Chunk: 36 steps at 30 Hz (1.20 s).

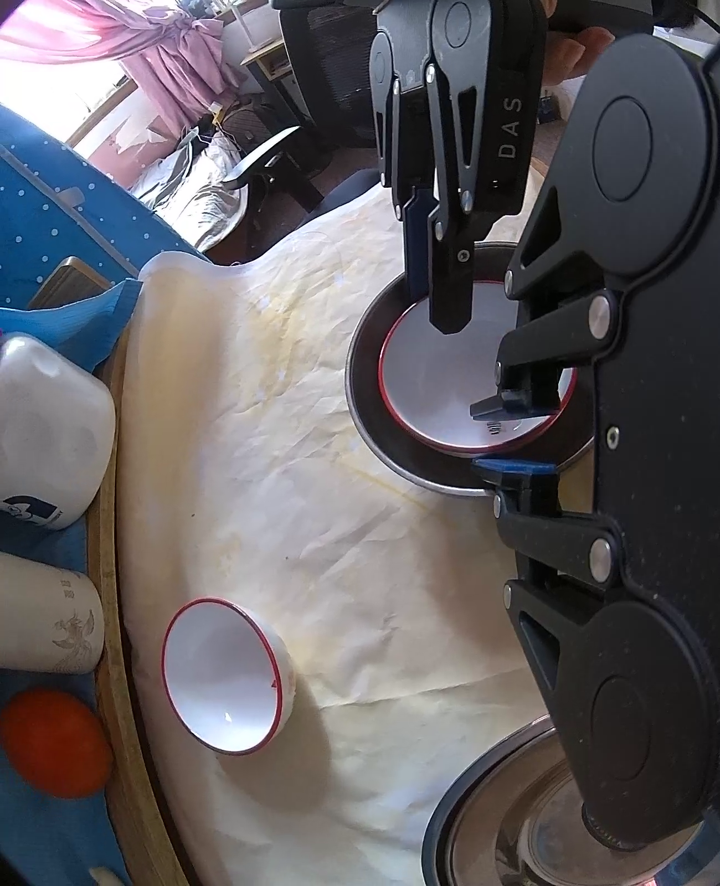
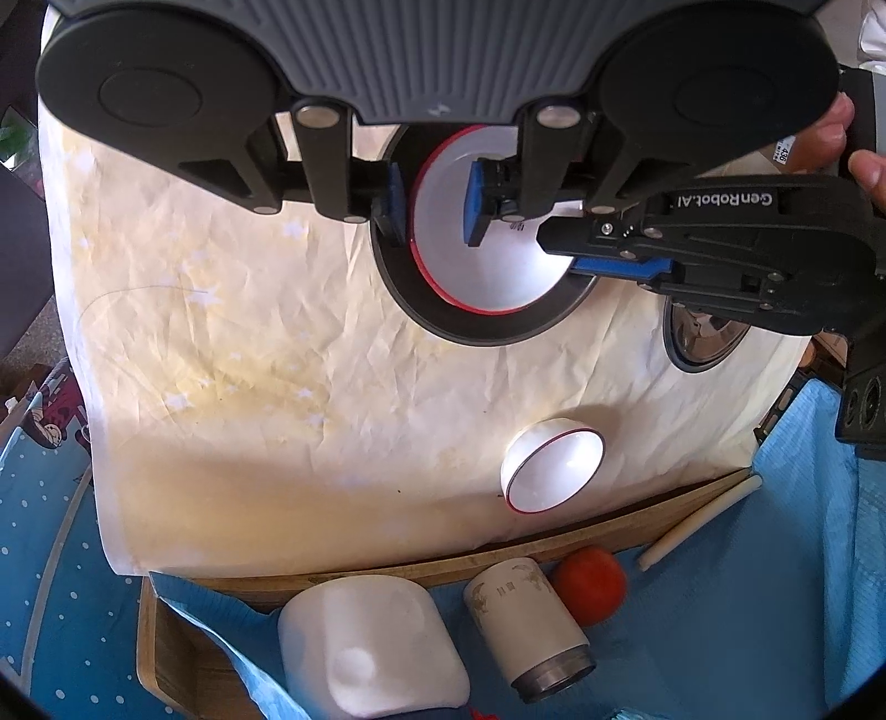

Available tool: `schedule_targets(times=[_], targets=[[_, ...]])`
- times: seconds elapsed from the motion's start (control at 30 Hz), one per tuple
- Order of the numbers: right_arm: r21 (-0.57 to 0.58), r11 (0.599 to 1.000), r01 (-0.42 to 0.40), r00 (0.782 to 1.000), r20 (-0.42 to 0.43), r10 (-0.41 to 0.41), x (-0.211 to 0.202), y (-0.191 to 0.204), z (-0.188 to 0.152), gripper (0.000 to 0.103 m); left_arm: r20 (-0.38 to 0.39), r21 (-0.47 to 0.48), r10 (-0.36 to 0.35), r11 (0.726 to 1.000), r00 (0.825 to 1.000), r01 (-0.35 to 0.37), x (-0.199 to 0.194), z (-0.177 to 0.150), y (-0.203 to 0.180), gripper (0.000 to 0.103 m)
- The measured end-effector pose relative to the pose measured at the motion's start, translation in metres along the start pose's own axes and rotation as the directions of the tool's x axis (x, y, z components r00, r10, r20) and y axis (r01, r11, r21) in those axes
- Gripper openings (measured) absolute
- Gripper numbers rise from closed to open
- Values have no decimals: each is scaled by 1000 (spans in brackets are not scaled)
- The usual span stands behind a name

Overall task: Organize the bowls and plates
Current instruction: 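Lower the held white bowl into the stainless bowl with both grippers, then open both grippers to release the white bowl, then move both grippers toward the second red-rimmed white bowl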

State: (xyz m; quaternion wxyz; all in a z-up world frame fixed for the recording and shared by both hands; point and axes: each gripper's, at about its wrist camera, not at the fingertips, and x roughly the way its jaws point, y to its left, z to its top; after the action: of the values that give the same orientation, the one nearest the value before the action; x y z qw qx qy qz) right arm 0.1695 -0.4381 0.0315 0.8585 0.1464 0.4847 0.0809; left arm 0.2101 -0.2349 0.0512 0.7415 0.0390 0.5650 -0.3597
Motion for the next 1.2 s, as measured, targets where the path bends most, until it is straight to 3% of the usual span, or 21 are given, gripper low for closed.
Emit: schedule_targets(times=[0.27,0.37,0.43,0.47,0.7,0.87,0.93,1.0,1.2], targets=[[2,1000,0,1000,29,0,-10,2,-1,38,63,8,-13,1000,998,12,-20,2,0,26],[5,1000,-16,999,45,16,-15,4,0,48,99,7,-2,1000,995,1,-30,3,2,38],[9,999,-40,997,59,40,-18,4,1,53,133,0,9,1000,991,-9,-37,5,7,60],[10,999,-48,997,68,48,-19,4,3,56,157,-9,19,1000,987,-18,-42,5,10,64],[37,996,-81,992,102,77,-16,0,14,75,258,-97,103,992,961,-80,-63,13,43,86],[63,994,-89,990,117,81,-6,-4,20,89,278,-168,151,980,949,-107,-67,19,69,93],[67,994,-83,988,132,74,-2,-5,23,94,290,-186,185,973,939,-135,-67,19,75,100],[57,996,-67,985,161,57,2,-3,25,101,305,-201,244,961,921,-188,-63,20,79,102],[37,999,-38,978,207,29,19,5,42,102,333,-210,358,930,872,-302,-52,31,92,102]])
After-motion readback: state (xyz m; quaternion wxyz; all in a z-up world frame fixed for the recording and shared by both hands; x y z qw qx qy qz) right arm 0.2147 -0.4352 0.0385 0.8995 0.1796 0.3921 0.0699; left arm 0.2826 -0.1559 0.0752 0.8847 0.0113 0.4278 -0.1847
